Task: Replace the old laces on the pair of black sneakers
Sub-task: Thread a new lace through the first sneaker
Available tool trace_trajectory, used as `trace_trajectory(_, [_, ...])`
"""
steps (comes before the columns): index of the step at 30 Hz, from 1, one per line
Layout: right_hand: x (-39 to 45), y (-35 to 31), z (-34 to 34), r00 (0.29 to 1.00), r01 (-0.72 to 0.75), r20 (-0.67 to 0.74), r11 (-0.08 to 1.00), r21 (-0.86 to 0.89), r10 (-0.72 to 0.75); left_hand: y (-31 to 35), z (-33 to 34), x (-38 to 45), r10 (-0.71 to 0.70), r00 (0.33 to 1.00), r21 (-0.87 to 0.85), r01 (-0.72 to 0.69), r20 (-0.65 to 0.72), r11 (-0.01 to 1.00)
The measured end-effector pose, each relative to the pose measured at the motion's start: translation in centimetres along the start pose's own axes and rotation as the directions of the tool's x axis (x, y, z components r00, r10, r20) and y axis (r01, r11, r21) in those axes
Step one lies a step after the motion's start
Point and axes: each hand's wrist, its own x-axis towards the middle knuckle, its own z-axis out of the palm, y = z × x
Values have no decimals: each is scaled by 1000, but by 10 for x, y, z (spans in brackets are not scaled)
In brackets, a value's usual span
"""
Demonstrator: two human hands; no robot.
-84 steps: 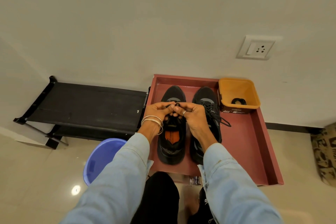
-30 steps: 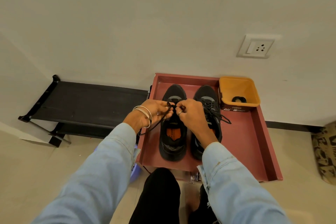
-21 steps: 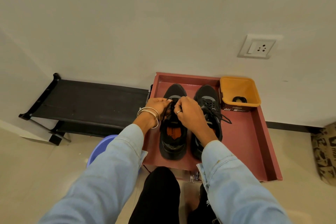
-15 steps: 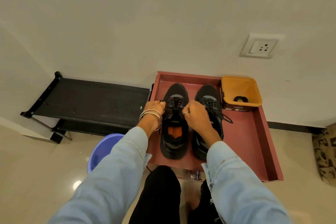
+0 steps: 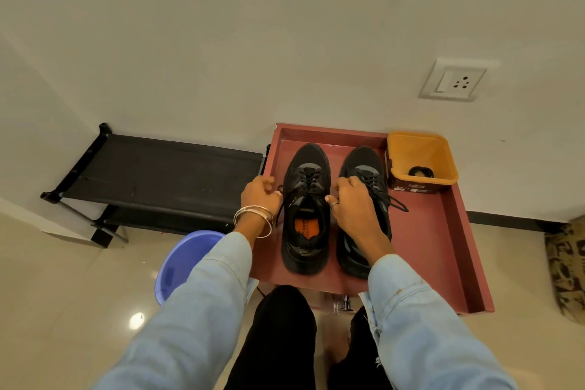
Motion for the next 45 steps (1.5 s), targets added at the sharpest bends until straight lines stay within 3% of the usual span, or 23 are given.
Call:
trace_trajectory(3, [-9,-11,-4,972,169,-173,985,41,-160,1,4,-9,220,964,189,-246,149,951])
trace_trajectory(4, [-11,-15,-2,963,226,-153,974,16,-221,0,10,-11,230,950,263,-282,209,923])
trace_trajectory(6, [-14,-25,4,964,266,37,954,-136,-264,-4,21,-15,186,946,371,-278,264,886])
trace_trajectory(9, [-13,-30,16,971,208,192,901,-381,-143,-13,31,-23,154,973,357,-207,171,911])
trace_trajectory(13, [-7,-37,23,979,188,173,823,-536,-111,-20,35,-28,187,982,344,-189,39,920])
trace_trajectory(17, [-4,-38,32,983,176,152,792,-585,-107,-21,40,-27,167,986,345,-154,-8,926])
trace_trajectory(20, [-8,-30,34,982,174,28,828,-532,-189,-21,44,-26,114,994,307,-108,-1,946])
trace_trajectory(24, [-11,-11,42,885,358,-148,848,-392,-442,-17,44,-22,-100,994,276,81,54,958])
trace_trajectory(26, [-9,-7,42,860,416,-196,870,-266,-471,-12,45,-20,-194,979,287,168,63,943])
trace_trajectory(29, [-3,-4,42,856,448,-222,884,-130,-467,-5,49,-19,-246,969,332,222,31,917])
trace_trajectory(36, [4,-12,36,852,455,-270,889,-43,-449,2,52,-15,-251,968,432,233,-16,871])
trace_trajectory(45, [1,-15,37,902,301,-385,922,243,-193,7,52,-15,-263,965,455,242,-18,857])
